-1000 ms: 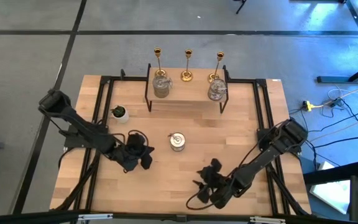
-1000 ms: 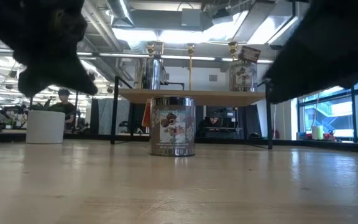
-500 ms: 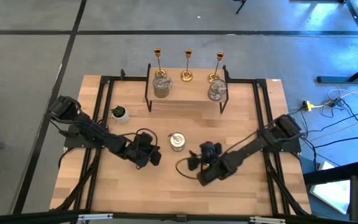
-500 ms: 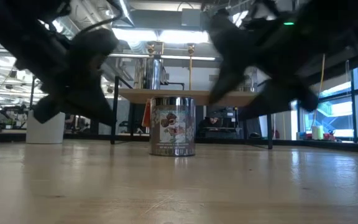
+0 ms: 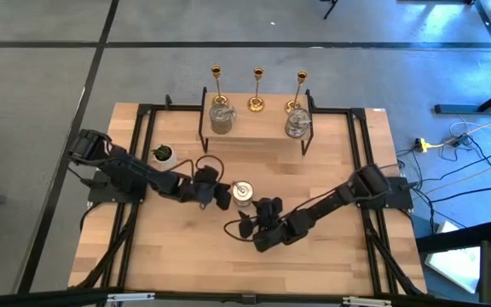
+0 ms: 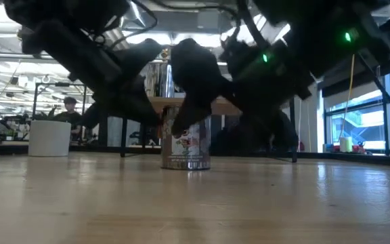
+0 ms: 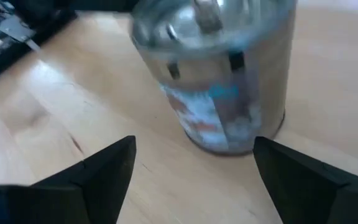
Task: Pick & Place candle stick holders
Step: Put the silver scented candle on the shelf aligned with the other silver scented candles
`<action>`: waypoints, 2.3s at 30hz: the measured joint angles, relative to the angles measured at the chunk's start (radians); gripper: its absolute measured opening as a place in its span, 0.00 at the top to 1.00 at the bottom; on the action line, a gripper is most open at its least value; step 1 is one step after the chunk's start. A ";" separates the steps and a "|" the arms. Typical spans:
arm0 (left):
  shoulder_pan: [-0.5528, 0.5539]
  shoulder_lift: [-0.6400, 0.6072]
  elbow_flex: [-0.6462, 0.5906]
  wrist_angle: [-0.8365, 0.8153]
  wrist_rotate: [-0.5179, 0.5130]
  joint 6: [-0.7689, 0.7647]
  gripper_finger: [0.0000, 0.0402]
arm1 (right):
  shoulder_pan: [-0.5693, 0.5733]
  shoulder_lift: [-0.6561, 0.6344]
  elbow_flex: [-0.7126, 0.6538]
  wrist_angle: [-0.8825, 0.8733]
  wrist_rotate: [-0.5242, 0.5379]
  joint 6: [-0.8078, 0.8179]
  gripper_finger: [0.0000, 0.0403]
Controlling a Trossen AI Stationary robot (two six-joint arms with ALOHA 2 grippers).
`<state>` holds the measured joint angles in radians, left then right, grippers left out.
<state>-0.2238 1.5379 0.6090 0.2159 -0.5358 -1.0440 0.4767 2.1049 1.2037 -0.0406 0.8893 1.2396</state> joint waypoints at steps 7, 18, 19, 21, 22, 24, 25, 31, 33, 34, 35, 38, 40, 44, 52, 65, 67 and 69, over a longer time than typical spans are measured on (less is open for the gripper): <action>0.089 0.043 0.000 0.020 0.070 0.040 1.00 | 0.009 0.029 0.000 -0.009 0.030 0.062 0.18; 0.102 0.251 -0.002 0.298 0.138 0.015 1.00 | -0.051 0.035 -0.001 -0.013 0.011 0.050 0.12; 0.101 0.253 -0.002 0.300 0.136 0.009 1.00 | -0.051 0.030 -0.001 -0.015 -0.011 0.025 0.12; 0.101 0.253 -0.001 0.301 0.133 0.009 1.00 | -0.051 0.027 -0.001 0.015 -0.051 -0.007 0.12; 0.102 0.253 -0.002 0.307 0.136 0.010 1.00 | -0.050 0.027 -0.001 0.031 -0.074 -0.011 0.12; 0.105 0.253 -0.002 0.321 0.140 0.012 1.00 | -0.049 0.027 -0.001 0.034 -0.109 -0.036 0.12; 0.108 0.253 -0.001 0.325 0.143 0.011 1.00 | -0.049 0.027 -0.001 0.030 -0.132 -0.054 0.12; 0.111 0.253 -0.001 0.343 0.146 0.008 1.00 | -0.050 0.023 -0.001 0.024 -0.184 -0.043 0.12; 0.107 0.253 -0.001 0.342 0.146 0.009 1.00 | -0.050 0.023 -0.001 0.023 -0.192 -0.076 0.12; 0.105 0.253 -0.001 0.342 0.145 0.009 1.00 | -0.050 0.023 -0.001 0.023 -0.194 -0.102 0.12; 0.102 0.253 -0.001 0.342 0.145 0.009 1.00 | -0.051 0.023 -0.001 0.022 -0.195 -0.121 0.12; 0.094 0.253 0.000 0.342 0.145 0.008 1.00 | -0.051 0.023 -0.001 0.022 -0.188 -0.129 0.12; 0.090 0.253 0.000 0.342 0.152 0.008 1.00 | -0.055 0.023 -0.001 0.023 -0.191 -0.129 0.12; 0.077 0.253 -0.001 0.338 0.157 0.007 1.00 | -0.064 0.023 -0.001 0.026 -0.202 -0.146 0.12; 0.059 0.253 0.000 0.329 0.151 -0.009 1.00 | -0.056 0.023 -0.001 0.039 -0.194 -0.152 0.12; 0.043 0.252 0.000 0.312 0.149 -0.033 1.00 | -0.079 0.024 0.068 -0.038 -0.207 -0.260 0.06; 0.042 0.252 0.000 0.311 0.150 -0.033 1.00 | -0.079 0.024 0.069 -0.038 -0.216 -0.277 0.06; 0.042 0.252 0.000 0.310 0.151 -0.033 1.00 | -0.080 0.024 0.070 -0.038 -0.229 -0.295 0.06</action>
<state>-0.1822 1.7897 0.6090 0.5262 -0.3851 -1.0767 0.3969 2.1284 1.2736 -0.0788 0.6605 0.9447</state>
